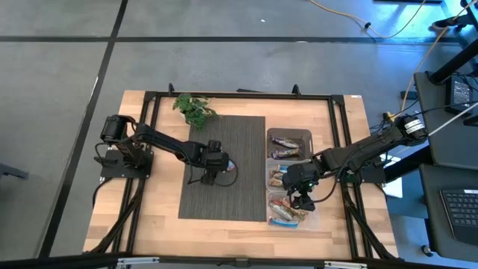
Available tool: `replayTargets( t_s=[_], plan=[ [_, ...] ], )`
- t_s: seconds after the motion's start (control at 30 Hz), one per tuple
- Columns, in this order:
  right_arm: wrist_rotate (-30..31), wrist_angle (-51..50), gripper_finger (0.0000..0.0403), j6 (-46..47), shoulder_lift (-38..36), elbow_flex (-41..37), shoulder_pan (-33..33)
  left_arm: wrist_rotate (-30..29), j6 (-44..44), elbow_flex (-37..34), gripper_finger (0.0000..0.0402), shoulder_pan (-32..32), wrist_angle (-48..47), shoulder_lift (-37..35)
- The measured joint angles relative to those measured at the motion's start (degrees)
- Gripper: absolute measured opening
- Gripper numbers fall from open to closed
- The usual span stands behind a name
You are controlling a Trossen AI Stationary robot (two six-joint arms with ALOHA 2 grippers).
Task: Pick and place Granola Bars by type
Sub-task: Put the yellow granola bar into the gray bin
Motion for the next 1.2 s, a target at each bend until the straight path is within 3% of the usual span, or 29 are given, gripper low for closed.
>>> replayTargets(
  t_s=[0.4,0.6,0.97,1.2],
  plan=[
    [0.85,0.01,0.0255,0.0,0.0,0.0,-0.02,4.0,-2.93,0.06,0.0248,3.17,-0.18,-0.04],
    [0.85,0.01,0.0255,0.16,0.0,0.0,-0.02,9.35,-3.05,0.06,0.0249,4.76,-2.54,-0.04],
    [0.9,0.02,0.0255,0.02,-0.02,0.0,-0.02,9.2,-9.19,0.06,0.0249,4.63,-2.26,-0.04],
    [0.92,0.01,0.0255,-0.24,-0.02,0.0,-0.02,9.09,-8.1,0.06,0.0245,4.6,-2.43,-0.04]
  ],
)
